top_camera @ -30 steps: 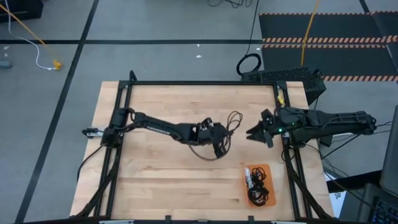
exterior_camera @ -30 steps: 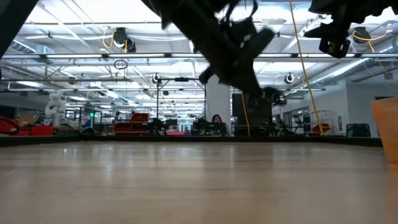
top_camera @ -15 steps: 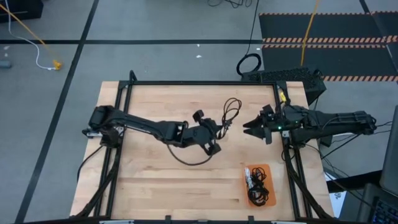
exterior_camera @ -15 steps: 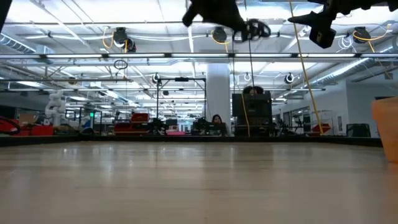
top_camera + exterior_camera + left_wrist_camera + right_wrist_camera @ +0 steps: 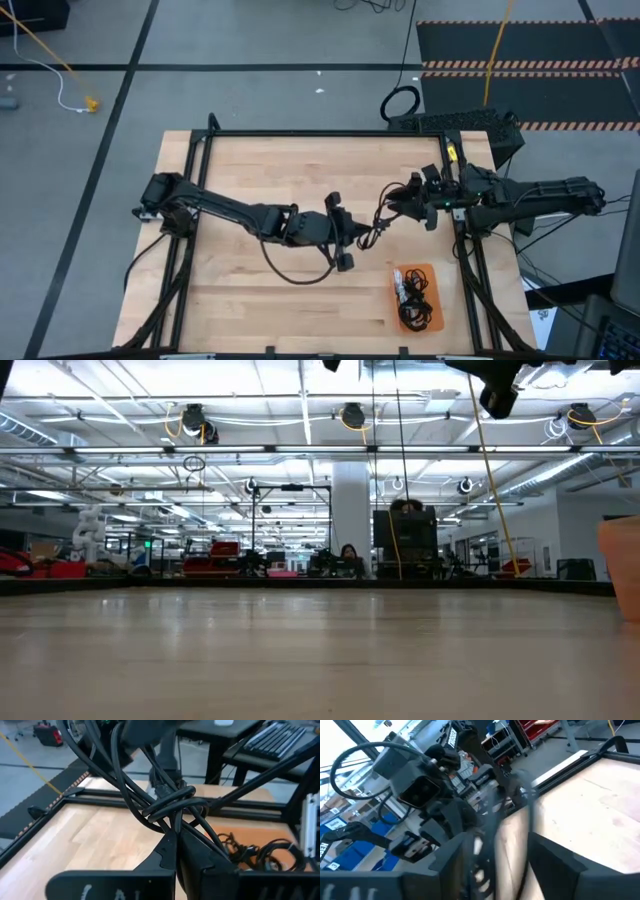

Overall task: Pick and place USB-C Cables
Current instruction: Put the black charger cable into the orange bin

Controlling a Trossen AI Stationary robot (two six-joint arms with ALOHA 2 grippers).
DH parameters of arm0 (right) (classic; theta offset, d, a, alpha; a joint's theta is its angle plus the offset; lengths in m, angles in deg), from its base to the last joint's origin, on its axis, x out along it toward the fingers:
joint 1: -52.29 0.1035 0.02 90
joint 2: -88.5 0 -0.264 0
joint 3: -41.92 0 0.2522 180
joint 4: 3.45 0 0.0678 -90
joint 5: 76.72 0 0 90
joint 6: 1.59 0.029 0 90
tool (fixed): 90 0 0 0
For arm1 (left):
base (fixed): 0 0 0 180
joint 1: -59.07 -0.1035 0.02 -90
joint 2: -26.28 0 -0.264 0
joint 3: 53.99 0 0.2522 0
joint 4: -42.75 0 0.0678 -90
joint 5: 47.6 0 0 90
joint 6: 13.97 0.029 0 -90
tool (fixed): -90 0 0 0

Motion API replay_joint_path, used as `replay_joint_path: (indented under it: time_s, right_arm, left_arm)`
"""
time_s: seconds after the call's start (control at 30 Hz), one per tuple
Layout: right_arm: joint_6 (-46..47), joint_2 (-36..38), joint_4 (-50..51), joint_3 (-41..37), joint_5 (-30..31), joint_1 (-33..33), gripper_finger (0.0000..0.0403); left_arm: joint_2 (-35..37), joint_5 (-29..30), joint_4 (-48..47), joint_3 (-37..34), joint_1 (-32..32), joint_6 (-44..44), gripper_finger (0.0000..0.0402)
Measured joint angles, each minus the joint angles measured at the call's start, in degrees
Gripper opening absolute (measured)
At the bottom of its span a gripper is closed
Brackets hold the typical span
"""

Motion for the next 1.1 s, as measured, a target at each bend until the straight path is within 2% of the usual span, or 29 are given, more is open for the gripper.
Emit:
replay_joint_path:
  time_s: [0.1, 0.27, 0.33, 0.47, 0.57, 0.83, 0.93, 1.1]
  right_arm:
    - [0.05, -0.42, 0.99, 0.0, -0.24, 0.0, 0.0157]
    - [0.75, -1.41, 1.6, 0.0, -0.32, 0.0, 0.004]
    - [-0.16, -1.57, 1.48, 0.02, -1.36, 0.02, 0.0013]
    - [0.17, -1.87, 1.95, 0.02, -4.36, 0.07, 0.0005]
    - [2.15, -1.94, 4.46, 0.02, -5.71, 0.07, 0.0003]
    - [5.06, -1.89, 17.61, 0.02, -3.61, -0.11, 0.0001]
    - [9.2, -1.91, 22.29, 0.0, -4.5, -0.08, 0.0001]
    - [18.32, -1.9, 17.46, 0.0, -9.0, 3.8, 0.0]
  left_arm:
    - [0.07, 0.0, 0.37, 0.0, 0.15, 0.17, 0.0005]
    - [0.02, 0.13, 0.23, -0.02, 0.0, 0.73, 0.0021]
    - [0.02, 0.22, 0.0, -0.03, 0.0, 1.12, 0.0021]
    - [0.02, 0.53, -2.41, -0.04, -0.21, 1.22, 0.0026]
    - [0.02, 3.69, -6.03, -0.04, -1.03, 0.71, 0.0038]
    - [0.07, 2.83, -14.71, -0.04, -3.64, -3.87, 0.0101]
    - [1.27, 2.47, -19.52, -0.04, -4.08, -3.66, 0.0123]
    - [4.76, 2.66, -28.59, 0.0, -5.59, -7.34, 0.014]
